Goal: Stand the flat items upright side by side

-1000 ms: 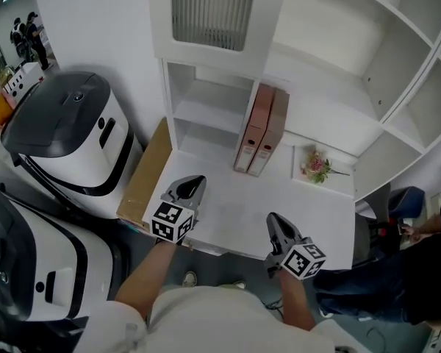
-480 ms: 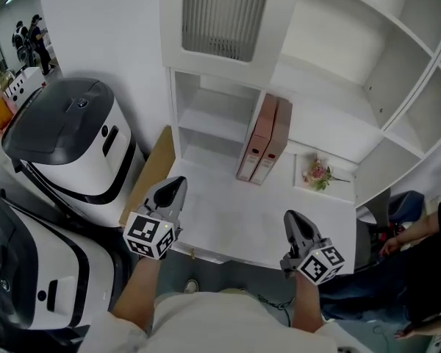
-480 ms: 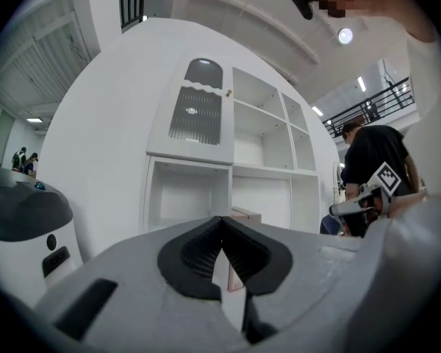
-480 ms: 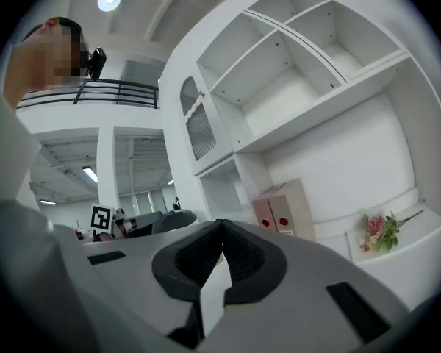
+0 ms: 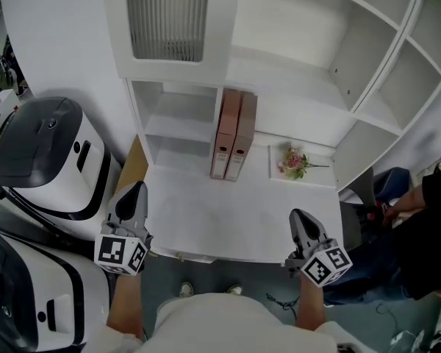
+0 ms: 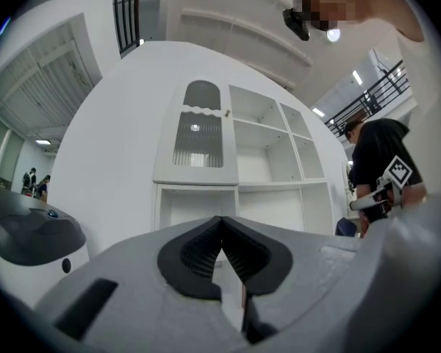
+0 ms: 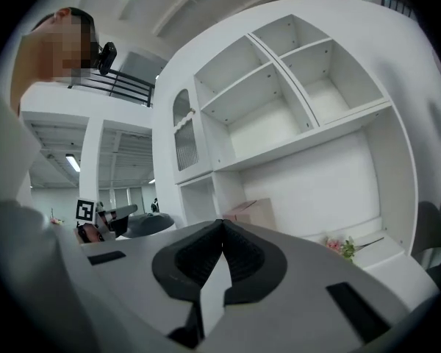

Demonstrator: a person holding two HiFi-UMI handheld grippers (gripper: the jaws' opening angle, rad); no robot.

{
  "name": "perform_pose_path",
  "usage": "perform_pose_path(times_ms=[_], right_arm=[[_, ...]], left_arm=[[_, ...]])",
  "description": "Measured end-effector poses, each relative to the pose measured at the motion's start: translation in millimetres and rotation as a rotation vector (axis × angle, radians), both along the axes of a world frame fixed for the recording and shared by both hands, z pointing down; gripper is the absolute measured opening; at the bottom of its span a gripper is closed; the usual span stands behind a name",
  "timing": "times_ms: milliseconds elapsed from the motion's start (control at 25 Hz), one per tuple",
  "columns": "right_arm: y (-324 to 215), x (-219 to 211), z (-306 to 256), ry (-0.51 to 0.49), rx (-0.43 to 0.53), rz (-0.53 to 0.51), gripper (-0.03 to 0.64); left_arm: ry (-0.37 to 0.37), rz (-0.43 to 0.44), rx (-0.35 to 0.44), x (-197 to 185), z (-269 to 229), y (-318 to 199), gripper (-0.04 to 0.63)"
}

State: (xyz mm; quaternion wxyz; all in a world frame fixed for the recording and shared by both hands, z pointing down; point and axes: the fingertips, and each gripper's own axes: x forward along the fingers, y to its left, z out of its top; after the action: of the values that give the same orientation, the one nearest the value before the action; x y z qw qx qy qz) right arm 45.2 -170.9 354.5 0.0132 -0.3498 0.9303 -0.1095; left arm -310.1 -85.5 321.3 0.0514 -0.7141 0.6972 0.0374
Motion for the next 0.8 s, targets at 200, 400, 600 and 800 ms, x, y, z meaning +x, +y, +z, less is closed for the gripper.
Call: perform_pose_path(times_ms=[200,400,600,800], right_arm=[[-7,33,4,0.028,0.003,0.069,0.002],[-5,50,3,0.032,-0.001,0.096,0.002],[4,47,-2,0.037,0.009,0.079,0.0],[14,28,-4,0.036,0.014,0.046,0.0]], left_arm=[[-0.017,-0.036,0.014,7,-10,29,0.015],[-0.059,-0.092,0.042,7,-8,55,0.015],[-0.024,-0.116,0.009,6,8,79,0.015],[0.02,-0.126,-0.001,10,18,100,0.015]])
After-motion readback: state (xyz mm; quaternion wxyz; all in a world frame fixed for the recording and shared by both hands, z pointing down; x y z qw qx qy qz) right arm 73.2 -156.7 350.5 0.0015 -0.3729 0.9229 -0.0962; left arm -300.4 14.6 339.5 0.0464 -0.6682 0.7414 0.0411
